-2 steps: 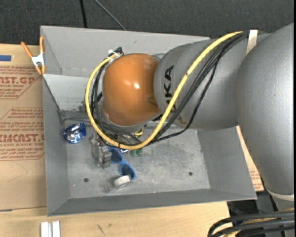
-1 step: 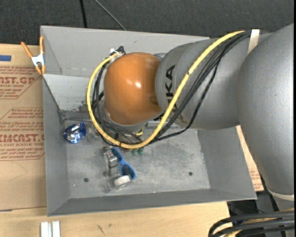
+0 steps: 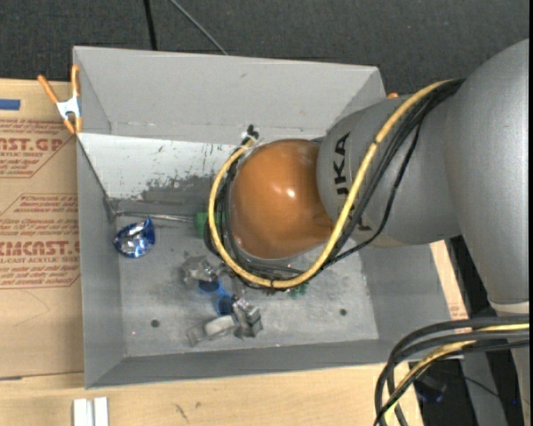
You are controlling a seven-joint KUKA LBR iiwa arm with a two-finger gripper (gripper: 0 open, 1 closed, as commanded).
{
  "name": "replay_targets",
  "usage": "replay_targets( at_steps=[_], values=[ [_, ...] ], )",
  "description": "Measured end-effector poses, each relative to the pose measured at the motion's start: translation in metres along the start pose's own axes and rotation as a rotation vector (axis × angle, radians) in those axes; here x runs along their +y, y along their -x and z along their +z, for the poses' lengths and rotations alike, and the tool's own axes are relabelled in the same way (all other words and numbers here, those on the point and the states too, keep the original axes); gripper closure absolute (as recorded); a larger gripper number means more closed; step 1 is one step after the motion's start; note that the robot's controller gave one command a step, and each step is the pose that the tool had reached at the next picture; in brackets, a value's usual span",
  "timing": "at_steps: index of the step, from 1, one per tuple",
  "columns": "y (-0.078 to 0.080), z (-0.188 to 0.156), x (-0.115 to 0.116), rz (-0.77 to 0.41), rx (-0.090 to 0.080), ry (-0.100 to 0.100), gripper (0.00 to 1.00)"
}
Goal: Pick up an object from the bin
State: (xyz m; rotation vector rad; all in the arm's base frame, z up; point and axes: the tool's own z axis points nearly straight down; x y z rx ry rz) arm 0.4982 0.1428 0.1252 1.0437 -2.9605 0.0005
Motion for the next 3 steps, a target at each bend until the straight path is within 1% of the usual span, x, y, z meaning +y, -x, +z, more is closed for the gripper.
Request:
replay_targets(
  at_steps=[1, 2, 3],
  values=[
    [0.0094, 0.0565, -0.0567, -0.201, -0.004, -0.001, 0.0],
    [0.0103, 0.0549, -0.0556, -0.202, -0.005, 0.0, 1.0],
    [0.0101, 0.0553, -0.0554, -0.202, -0.005, 0.001, 0.0]
  ],
)
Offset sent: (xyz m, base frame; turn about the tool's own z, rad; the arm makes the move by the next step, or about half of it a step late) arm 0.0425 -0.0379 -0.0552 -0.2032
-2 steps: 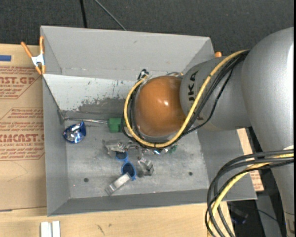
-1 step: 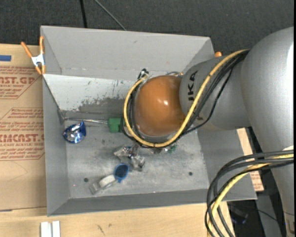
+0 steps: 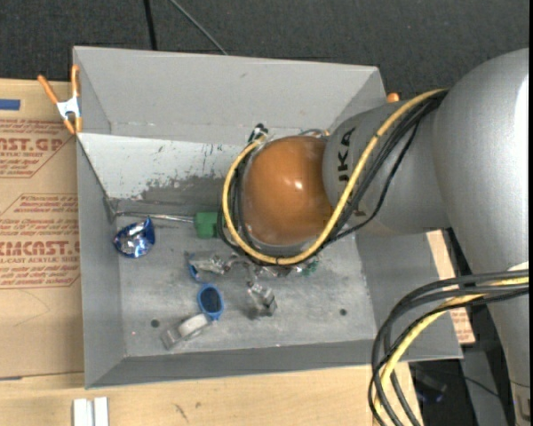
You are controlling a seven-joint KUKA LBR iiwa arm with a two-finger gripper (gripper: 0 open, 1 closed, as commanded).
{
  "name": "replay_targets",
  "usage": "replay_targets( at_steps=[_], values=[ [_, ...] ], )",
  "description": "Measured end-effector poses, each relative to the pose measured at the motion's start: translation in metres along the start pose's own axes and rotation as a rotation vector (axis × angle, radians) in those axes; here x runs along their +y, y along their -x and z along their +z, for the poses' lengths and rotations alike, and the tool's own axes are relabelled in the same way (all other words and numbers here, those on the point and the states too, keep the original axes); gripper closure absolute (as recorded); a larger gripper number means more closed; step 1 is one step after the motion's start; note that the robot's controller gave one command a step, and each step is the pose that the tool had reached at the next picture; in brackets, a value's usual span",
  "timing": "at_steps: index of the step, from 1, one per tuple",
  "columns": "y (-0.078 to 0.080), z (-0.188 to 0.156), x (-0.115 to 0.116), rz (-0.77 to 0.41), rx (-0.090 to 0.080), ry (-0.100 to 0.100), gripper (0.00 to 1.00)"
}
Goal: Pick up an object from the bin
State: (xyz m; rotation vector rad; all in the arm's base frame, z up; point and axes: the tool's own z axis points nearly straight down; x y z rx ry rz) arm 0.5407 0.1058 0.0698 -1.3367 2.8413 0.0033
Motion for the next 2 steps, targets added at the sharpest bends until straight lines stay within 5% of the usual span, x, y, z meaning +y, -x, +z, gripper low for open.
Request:
replay_targets(
  at_steps=[1, 2],
  values=[
    [0.07, -0.0109, 0.057, -0.175, -0.004, 0.0, 0.0],
    [0.0675, -0.0103, 0.0545, -0.169, -0.001, 0.0, 1.0]
  ],
)
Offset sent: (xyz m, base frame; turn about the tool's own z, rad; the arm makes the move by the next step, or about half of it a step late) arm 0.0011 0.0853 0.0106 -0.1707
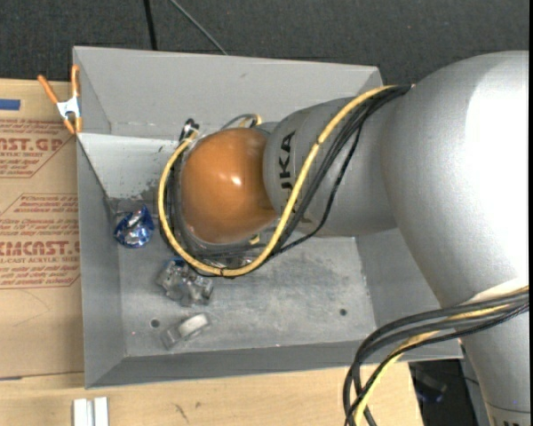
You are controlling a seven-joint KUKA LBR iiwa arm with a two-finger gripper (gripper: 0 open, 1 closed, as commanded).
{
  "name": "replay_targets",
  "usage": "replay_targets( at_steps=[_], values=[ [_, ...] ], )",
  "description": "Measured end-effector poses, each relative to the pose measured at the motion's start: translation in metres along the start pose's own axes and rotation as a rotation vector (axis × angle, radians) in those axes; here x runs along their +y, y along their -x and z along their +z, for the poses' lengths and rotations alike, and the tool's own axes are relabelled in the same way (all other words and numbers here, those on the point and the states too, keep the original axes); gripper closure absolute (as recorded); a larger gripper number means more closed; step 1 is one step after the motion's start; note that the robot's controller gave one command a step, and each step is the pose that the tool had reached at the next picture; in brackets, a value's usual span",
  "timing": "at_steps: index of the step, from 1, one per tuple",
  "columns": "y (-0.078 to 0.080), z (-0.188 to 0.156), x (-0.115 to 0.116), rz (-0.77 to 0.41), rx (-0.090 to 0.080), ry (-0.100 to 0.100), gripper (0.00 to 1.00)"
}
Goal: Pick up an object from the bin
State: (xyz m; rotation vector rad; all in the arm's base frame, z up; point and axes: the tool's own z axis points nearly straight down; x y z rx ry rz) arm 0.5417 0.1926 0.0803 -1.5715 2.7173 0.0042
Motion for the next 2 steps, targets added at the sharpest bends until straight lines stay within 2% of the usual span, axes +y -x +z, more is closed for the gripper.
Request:
replay_targets(
  at_steps=[1, 2],
  values=[
    [0.0, 0.0, 0.0, 0.0, 0.0, 0.0, 0.0],
    [-0.039, 0.008, 0.04, -0.412, 0.004, 0.003, 0.0]
  ],
)
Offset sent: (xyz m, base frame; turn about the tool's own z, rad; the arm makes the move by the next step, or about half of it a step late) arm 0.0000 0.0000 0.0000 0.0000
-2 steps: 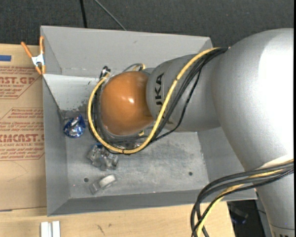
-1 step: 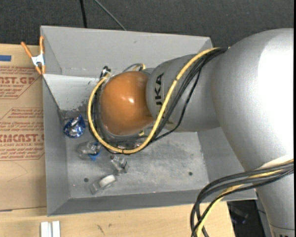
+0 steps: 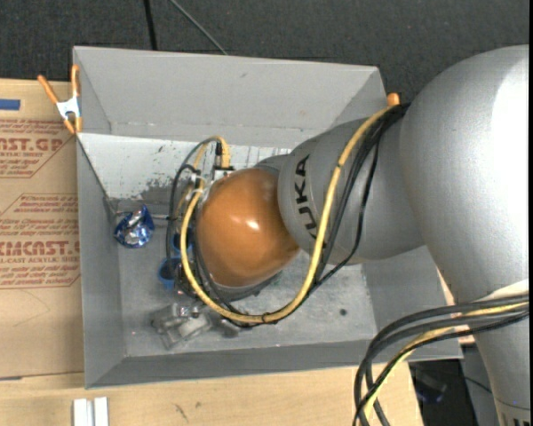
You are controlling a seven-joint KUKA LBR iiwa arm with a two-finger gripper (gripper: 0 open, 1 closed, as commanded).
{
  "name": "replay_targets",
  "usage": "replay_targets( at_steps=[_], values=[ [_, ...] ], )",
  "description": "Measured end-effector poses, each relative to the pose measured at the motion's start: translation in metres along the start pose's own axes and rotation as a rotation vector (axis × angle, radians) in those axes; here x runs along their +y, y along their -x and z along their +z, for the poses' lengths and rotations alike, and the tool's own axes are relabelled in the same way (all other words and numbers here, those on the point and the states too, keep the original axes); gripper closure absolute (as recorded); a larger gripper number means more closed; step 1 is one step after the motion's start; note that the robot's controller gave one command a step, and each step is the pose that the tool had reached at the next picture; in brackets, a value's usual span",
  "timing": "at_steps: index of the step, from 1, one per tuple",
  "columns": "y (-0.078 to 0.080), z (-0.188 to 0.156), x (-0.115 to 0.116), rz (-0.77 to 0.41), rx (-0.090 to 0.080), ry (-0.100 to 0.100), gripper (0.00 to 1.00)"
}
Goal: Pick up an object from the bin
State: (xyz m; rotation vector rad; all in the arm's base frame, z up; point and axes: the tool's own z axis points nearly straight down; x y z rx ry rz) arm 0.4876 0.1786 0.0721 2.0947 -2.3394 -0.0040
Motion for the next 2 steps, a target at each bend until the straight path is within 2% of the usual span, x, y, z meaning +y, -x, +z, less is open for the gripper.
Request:
replay_targets(
  at_steps=[1, 2],
  values=[
    [0.001, -0.001, -0.001, 0.001, -0.003, -0.003, 1.0],
    [-0.014, -0.131, 0.005, -0.011, -0.004, -0.01, 1.0]
  ],
)
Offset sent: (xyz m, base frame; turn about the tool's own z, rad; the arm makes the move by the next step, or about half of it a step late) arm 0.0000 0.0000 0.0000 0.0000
